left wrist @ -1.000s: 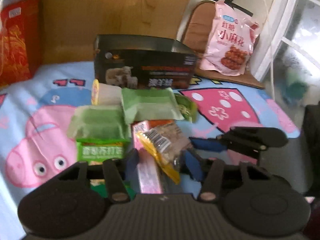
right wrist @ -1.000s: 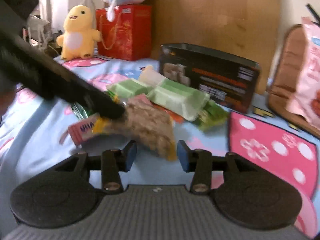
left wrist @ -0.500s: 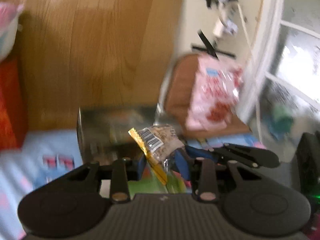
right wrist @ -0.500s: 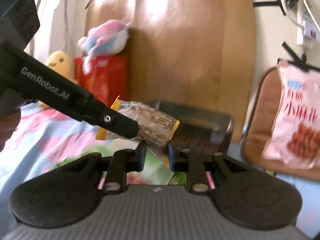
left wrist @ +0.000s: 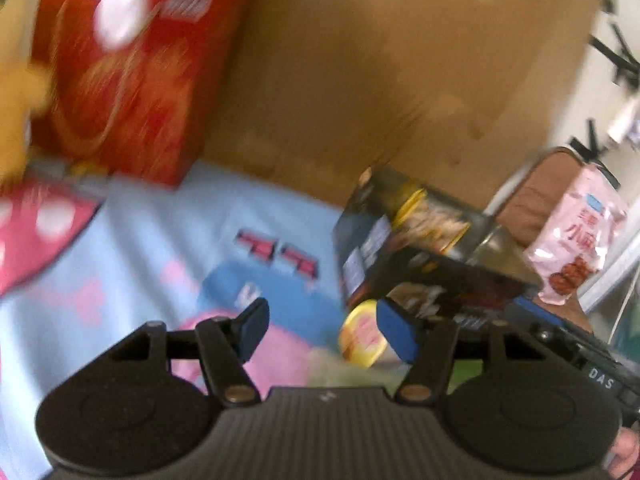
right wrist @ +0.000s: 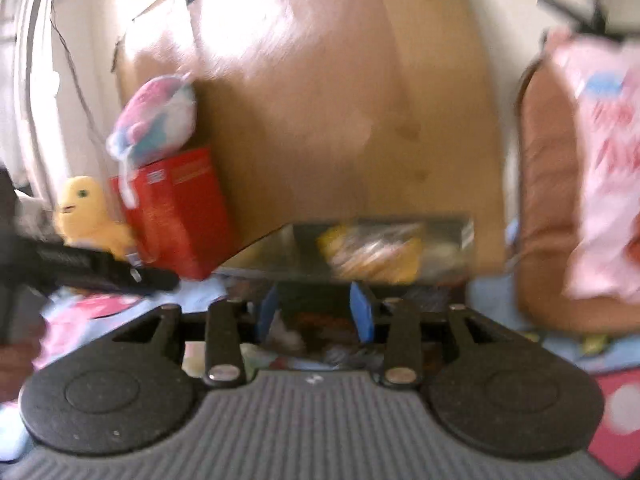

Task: Organize snacks
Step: 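Lower the peanut bag into the black box and open left gripper, then grasp the yellow-lidded cup with left gripper while right grasps the white cup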

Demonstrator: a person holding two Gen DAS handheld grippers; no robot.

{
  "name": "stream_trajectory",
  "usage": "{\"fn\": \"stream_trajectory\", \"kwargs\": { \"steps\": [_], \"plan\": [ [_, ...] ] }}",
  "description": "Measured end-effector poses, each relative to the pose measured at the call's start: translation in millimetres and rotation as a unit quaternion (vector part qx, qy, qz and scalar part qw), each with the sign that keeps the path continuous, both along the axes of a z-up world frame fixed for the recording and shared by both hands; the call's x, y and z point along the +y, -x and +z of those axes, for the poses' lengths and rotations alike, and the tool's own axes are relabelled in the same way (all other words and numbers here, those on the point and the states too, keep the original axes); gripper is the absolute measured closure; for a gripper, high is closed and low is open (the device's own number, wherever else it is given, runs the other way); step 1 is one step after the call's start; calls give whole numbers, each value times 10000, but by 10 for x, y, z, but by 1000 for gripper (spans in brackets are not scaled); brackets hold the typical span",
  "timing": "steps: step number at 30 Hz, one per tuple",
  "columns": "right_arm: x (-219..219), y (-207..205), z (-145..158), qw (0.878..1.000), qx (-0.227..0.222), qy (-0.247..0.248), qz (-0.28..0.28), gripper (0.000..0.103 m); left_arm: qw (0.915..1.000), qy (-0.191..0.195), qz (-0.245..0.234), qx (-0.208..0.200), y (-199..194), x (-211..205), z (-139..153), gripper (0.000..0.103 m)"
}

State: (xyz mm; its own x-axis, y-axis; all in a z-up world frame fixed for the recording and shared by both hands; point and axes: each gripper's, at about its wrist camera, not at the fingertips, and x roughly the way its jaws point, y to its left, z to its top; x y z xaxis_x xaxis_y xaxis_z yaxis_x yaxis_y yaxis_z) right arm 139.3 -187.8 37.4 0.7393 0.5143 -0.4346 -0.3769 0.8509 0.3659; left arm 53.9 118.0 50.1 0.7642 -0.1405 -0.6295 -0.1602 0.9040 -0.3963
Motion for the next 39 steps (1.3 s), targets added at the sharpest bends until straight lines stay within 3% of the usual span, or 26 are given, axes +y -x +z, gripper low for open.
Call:
{"fn": "stream_trajectory", "kwargs": {
  "steps": [5,8,11,15,19,23,27,29,31,36,39],
  "plan": [
    [120,-45,-140,9976,675,-6,181,56,9994,192,-283,-55,-153,-105,-31,46],
    [305,-26,-235,9917,1092,167,662,57,9975,59,-600,377,-306,-311,-167,53],
    [397,189,-182,9864,1217,338,1053,54,9969,-229,-701,288,-132,-402,-208,52],
    [320,574,-143,9825,1250,341,1337,48,9926,347,-1153,150,185,-266,-168,46],
    [240,553,11,9906,970,124,956,49,9957,538,-738,-152,243,-43,-34,45],
    [550,192,101,9944,840,38,638,42,9951,945,-219,-188,162,174,-21,45],
    [947,-190,-68,9916,1141,85,595,30,9948,1013,-40,-51,187,254,-106,45],
    [1047,-336,-208,9889,1364,121,570,32,9947,1028,-44,13,228,287,-134,45],
    [967,-426,-298,9835,1720,-240,506,48,9945,1043,-80,21,249,298,-156,45],
    [499,-306,-275,9599,2037,-1851,531,49,9857,1609,-488,-142,213,224,-116,38],
    [348,-185,-215,9555,1952,-2157,493,49,9785,1853,-861,-280,136,61,-4,38]
  ]
}}
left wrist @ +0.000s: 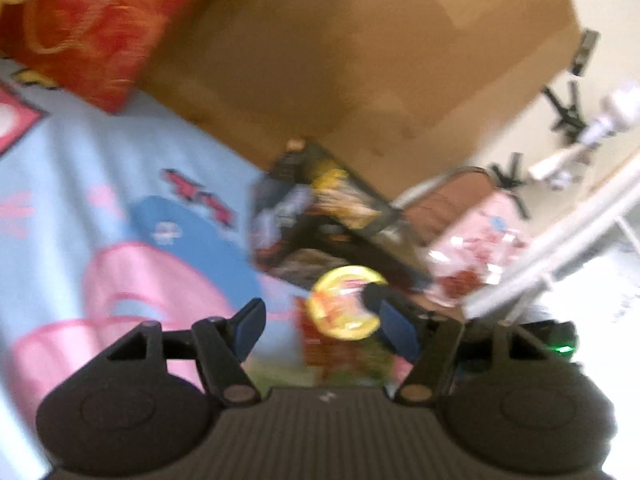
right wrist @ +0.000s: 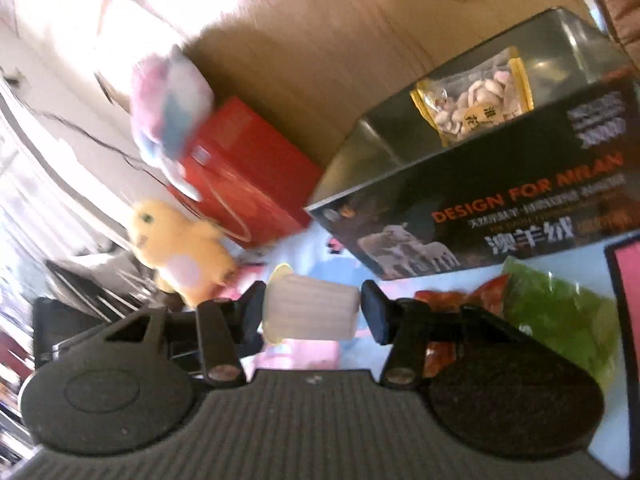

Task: Organize snacks
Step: 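Drop the yellow-lidded cup into the box while right drops the white cup in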

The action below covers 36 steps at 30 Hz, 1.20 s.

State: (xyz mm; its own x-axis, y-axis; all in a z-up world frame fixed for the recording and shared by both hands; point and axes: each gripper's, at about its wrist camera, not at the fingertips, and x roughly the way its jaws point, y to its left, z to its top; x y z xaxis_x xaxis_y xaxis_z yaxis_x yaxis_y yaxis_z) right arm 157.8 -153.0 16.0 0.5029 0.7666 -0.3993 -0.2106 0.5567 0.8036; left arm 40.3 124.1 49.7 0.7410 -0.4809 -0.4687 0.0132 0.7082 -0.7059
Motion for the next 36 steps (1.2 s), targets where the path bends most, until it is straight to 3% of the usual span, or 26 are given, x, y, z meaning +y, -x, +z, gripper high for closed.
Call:
{"fn": "stream_trajectory", "kwargs": {
  "steps": [6,9,12,15,17,19,22,26,28,31,36],
  "plan": [
    [-285,72,182,9982,-260,-258,-485,50,9988,-182,-332,-319,-344,-382,304,48],
    [-493,-2,266,9953,-452,-277,-807,50,9974,-356,-405,-475,-651,-594,451,48],
    [-600,-132,362,9905,-786,192,-1112,50,9949,-654,-456,-610,-1003,-801,534,47],
    [-623,-263,370,9779,-1225,1028,-1344,48,9910,-1192,-285,-546,-1200,-944,518,45],
    [-721,-236,313,9716,-1328,1174,-1568,44,9914,-1126,-327,-572,-1159,-911,478,45],
    [-876,-159,235,9732,-1358,778,-1686,36,9911,-1110,-293,-674,-1013,-822,460,44],
    [-1020,-133,286,9726,-1457,551,-1728,36,9906,-1166,-19,-718,-690,-586,403,41],
    [-1058,-94,409,9753,-1473,241,-1627,37,9930,-1112,-1,-403,-324,-378,246,41],
    [-1048,-41,523,9759,-1541,393,-1493,39,9926,-1193,-46,-241,-227,-363,184,41],
    [-1016,136,576,9788,-1486,650,-1252,50,9936,-1126,-100,-74,-185,-360,98,41],
    [-822,442,222,9768,-670,1782,-979,49,9943,-917,-540,38,-192,-636,-9,41]
  ]
}}
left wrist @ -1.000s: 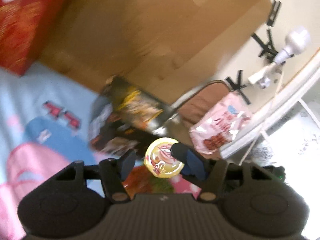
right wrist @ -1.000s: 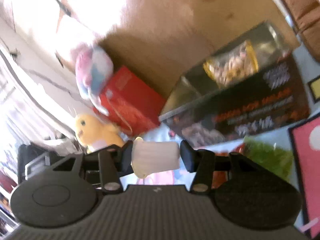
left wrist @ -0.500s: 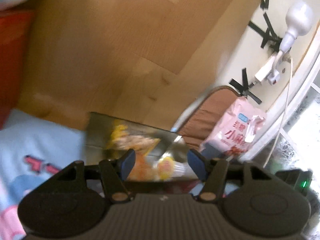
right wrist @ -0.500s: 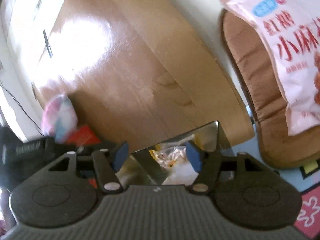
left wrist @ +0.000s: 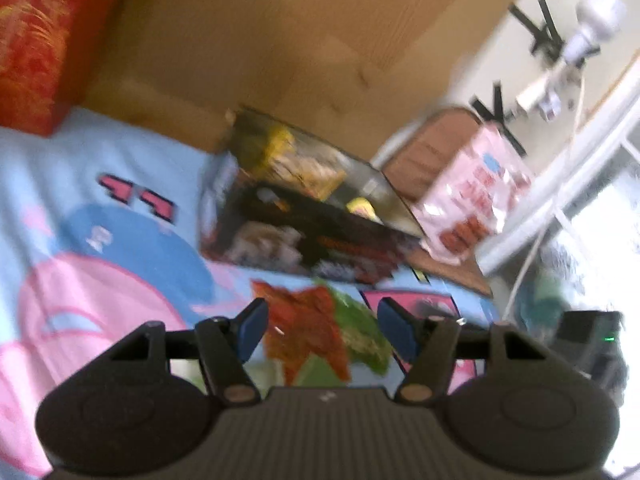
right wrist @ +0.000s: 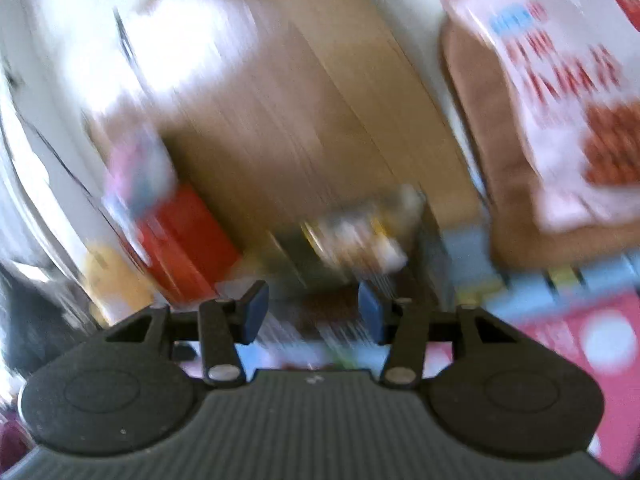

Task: Organize snacks
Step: 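Drop the yellow-lidded cup into the box while right drops the white cup in, then grasp the green snack packet with the left gripper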

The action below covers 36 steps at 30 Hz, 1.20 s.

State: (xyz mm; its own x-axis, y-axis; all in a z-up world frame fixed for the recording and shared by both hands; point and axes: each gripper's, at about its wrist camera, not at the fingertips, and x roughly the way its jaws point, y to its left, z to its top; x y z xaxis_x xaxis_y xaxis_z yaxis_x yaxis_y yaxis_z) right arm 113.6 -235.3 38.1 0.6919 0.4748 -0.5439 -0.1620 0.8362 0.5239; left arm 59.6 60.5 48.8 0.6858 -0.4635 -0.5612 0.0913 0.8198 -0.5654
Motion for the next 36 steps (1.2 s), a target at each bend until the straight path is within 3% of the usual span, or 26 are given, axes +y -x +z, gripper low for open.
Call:
{"fn": "stream_trajectory", "kwargs": {
  "steps": [3,5,6,7,10,17,24,27,29,31,36],
  "plan": [
    [90,40,-295,9978,608,248,-25,48,9996,-142,-172,167,29,-188,-81,41],
    [162,94,-308,9988,430,218,78,47,9989,-300,-192,306,62,-269,-139,41],
    [224,99,-302,9987,409,211,234,53,9985,-357,-175,364,75,-291,-160,41],
    [286,108,-299,9985,367,295,295,78,9983,-405,-162,398,91,-307,-177,41],
    [278,160,-247,9989,232,322,230,96,9970,-655,-84,413,174,-344,-182,41],
    [-81,624,-148,9995,204,-47,-233,96,9927,-1171,-145,234,401,-498,-105,41],
    [-380,1586,-148,9976,266,71,-640,96,9906,-1106,-801,-13,496,-818,33,41],
    [-488,1857,-103,9894,159,553,-1335,85,9864,-1139,-1181,-38,448,-1089,39,41],
    [-504,1946,-43,9868,-13,760,-1429,57,9827,-1205,-1405,-54,411,-1269,18,41],
    [-430,1989,16,9884,-179,924,-1189,43,9796,-1279,-1553,11,380,-1404,-34,39],
    [-99,1911,-64,9827,-203,1792,-409,41,9770,-1015,-1828,423,364,-1557,-256,37]
  ]
}}
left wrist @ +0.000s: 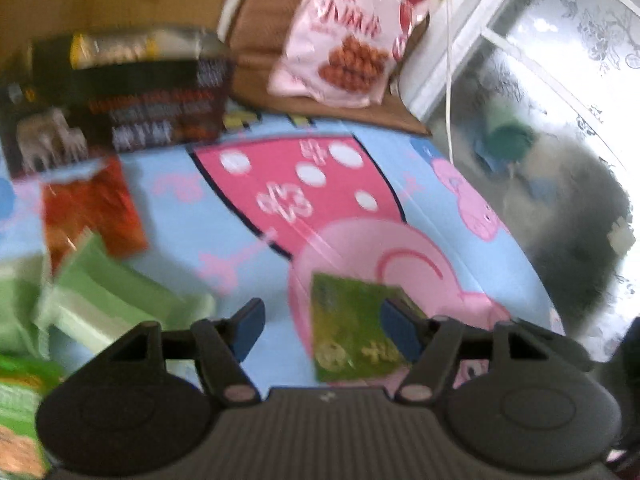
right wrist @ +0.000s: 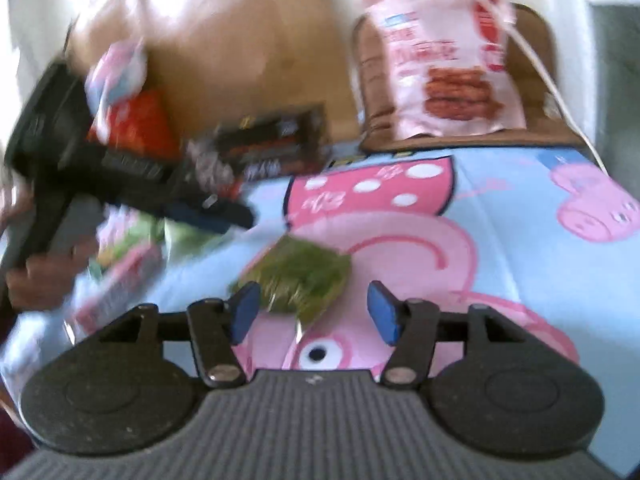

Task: Organize snacks
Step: 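Grasp the green snack packet with the left gripper, then carry the green packet into the black box and open left gripper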

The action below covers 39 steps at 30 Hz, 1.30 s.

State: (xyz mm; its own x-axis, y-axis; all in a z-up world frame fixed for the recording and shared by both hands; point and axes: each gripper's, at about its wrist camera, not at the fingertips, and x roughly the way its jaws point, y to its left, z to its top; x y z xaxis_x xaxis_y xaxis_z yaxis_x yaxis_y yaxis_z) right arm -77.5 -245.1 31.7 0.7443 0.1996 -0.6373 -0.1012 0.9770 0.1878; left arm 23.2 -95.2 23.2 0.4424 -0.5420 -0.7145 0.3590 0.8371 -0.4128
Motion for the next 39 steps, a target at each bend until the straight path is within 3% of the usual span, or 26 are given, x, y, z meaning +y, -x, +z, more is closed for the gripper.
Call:
{"fn": "stream_trajectory", "kwargs": {
  "steps": [2,4,8,9,11,12,15,18,23,24,25,27,30,32,34,35,39],
  "plan": [
    [60,-49,-88,9996,-4,266,49,42,9999,90,-35,-84,44,-46,-41,28],
    [128,-99,-122,9990,-67,438,91,44,9997,61,-139,-213,86,-140,-52,25],
    [232,-234,-145,9990,-155,391,116,67,9973,-414,-147,-583,166,-315,-42,31],
    [241,-255,-146,9991,-178,353,122,70,9969,-431,-133,-641,170,-312,-41,34],
    [228,-284,-139,9995,-160,253,47,72,9970,-266,-205,-697,167,-284,2,55],
    [205,-295,-135,9998,-158,149,24,74,9975,-75,-340,-608,154,-280,25,72],
    [178,-325,-124,9999,-111,-92,-64,75,9968,-251,-331,-684,154,-341,64,71],
    [190,-358,-121,9998,-99,-174,-78,76,9977,-151,-322,-577,111,-283,68,69],
    [-94,-321,-140,9930,82,-1148,-257,78,9997,217,59,-81,-100,18,43,61],
    [-153,-301,-144,9904,82,-1344,-312,78,9995,268,184,14,-146,85,25,52],
    [-216,-287,-149,9868,87,-1570,-378,79,9987,388,299,155,-196,156,0,46],
    [-355,-266,-180,9760,163,-2100,-551,79,9951,844,346,371,-258,298,-20,46],
    [-527,-254,-230,9534,205,-2937,-658,80,9898,1281,291,561,-293,376,-28,38],
    [-574,-248,-239,9385,159,-3392,-630,83,9864,1472,235,699,-304,361,-58,38],
    [-548,-268,-221,9289,107,-3667,-507,90,9840,1590,192,776,-298,336,-78,50],
    [-515,-289,-193,9279,80,-3705,-397,95,9847,1567,220,733,-298,325,-67,53],
    [-288,-404,-119,9524,168,-3032,-280,95,9868,1396,361,738,-297,354,-91,54]
  ]
}}
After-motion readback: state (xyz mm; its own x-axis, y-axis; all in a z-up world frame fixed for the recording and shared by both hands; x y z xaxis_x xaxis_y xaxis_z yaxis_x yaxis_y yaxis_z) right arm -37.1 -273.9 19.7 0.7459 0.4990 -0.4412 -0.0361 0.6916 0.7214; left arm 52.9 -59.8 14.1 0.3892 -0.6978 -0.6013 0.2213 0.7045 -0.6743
